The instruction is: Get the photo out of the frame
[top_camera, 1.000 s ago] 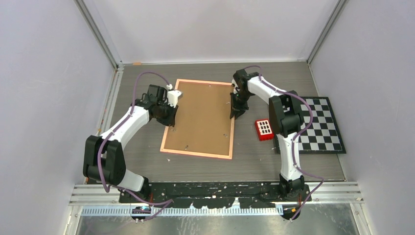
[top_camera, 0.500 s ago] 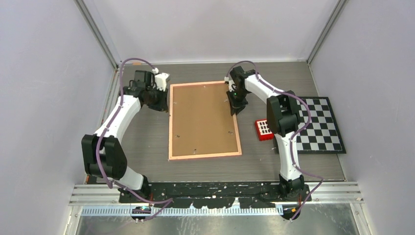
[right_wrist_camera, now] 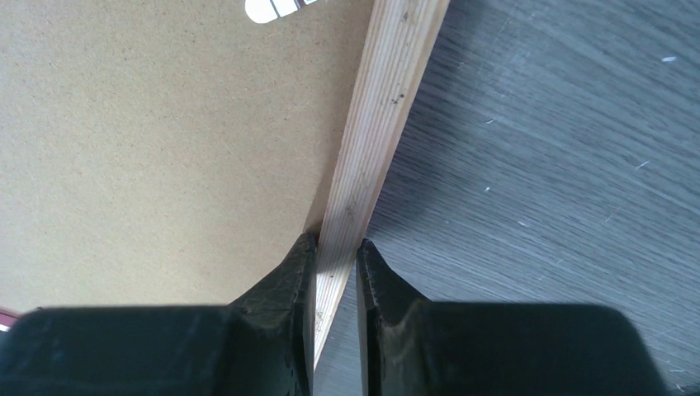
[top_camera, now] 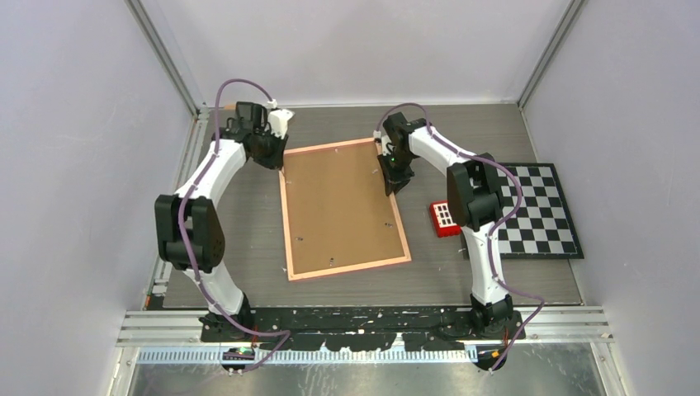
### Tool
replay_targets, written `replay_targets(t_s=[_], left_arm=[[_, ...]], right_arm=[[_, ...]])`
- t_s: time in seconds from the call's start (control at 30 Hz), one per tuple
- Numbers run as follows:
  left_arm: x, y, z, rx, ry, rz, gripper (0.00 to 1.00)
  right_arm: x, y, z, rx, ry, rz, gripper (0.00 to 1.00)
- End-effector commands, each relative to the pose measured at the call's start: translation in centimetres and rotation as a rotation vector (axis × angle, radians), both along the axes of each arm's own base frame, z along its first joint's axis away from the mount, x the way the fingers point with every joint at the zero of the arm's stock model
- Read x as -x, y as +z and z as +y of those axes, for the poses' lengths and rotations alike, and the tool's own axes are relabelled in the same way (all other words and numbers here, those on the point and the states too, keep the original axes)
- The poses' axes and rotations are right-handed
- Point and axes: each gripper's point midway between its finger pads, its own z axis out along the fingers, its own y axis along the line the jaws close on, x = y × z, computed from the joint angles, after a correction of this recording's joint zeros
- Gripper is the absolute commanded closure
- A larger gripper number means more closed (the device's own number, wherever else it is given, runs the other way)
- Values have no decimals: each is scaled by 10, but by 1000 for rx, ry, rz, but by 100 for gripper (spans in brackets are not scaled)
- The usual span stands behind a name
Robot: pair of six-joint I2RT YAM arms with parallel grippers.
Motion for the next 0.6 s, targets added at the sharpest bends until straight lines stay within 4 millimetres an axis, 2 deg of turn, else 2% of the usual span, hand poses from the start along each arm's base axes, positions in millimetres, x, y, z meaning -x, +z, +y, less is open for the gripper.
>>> replay_targets(t_s=[0.0, 0.2, 0.57], left_arm=[[-32, 13, 7, -68, -19, -104, 97], [-43, 0, 4, -78, -41, -96, 100], [-40, -17, -8, -60, -66, -55, 100]], right_arm=[[0, -6, 8, -16, 7, -16, 99], [3, -7, 8, -17, -21, -12, 99], [7, -11, 6, -10, -53, 0, 99]])
